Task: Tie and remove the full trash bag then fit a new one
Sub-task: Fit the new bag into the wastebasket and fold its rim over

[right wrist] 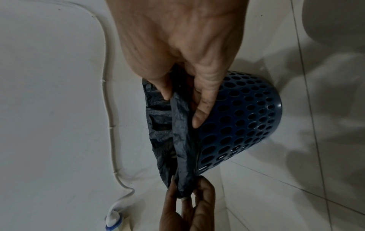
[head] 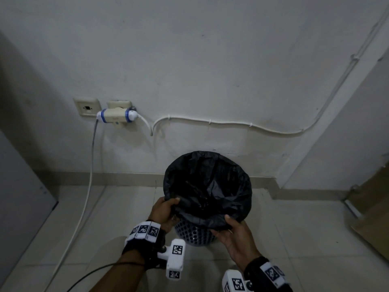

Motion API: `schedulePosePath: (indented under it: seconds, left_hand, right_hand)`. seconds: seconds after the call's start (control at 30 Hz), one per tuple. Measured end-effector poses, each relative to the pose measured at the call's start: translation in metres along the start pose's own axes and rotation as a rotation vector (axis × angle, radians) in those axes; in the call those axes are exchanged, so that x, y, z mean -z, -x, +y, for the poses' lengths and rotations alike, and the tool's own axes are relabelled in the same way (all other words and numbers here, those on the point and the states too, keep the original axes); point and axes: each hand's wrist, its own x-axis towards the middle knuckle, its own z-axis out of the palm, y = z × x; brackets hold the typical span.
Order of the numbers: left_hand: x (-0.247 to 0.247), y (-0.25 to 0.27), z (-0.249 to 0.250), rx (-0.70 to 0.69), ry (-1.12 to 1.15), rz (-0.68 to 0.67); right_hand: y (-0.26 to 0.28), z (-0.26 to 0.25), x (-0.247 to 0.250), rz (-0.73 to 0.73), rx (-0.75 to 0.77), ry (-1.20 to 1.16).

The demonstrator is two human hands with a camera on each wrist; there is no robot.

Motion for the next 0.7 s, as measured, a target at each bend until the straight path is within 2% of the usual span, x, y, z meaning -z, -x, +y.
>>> schedulePosePath:
  seconds: [0.07,0.13,0.37,0.5,0.63,0.7]
  left_hand:
    - [0.003,0.0,0.005,0.074,-0.023,-0.04]
    - [0.004,-0.002,0.008,0.087,-0.039,-0.007]
    - [0.011,-0.013,0.001,-0.105,0.029,0.175]
    - [0.015,-0.014,-0.001,-0.117,0.024,0.213]
    - [0.015,-0.003,0.003,-0.055,-0.028,0.209]
    - [0.014,-0.004,0.002,-0.083,-0.034,0.207]
  right_hand:
    - [0.002,0.001,0.0,0.018,-0.013,0.001]
    - [0.005,0.003,0.0,0.032,-0.03,0.002]
    - [0.015,0.018,-0.015,0.029,-0.12,-0.077]
    - [0.021,0.019,-0.021,0.012,-0.106,-0.102]
    - [0.024,0.018,-0.024,0.016,-0.119,-0.105]
    - [0.025,0.017,-0.026,0.02,-0.114,-0.1]
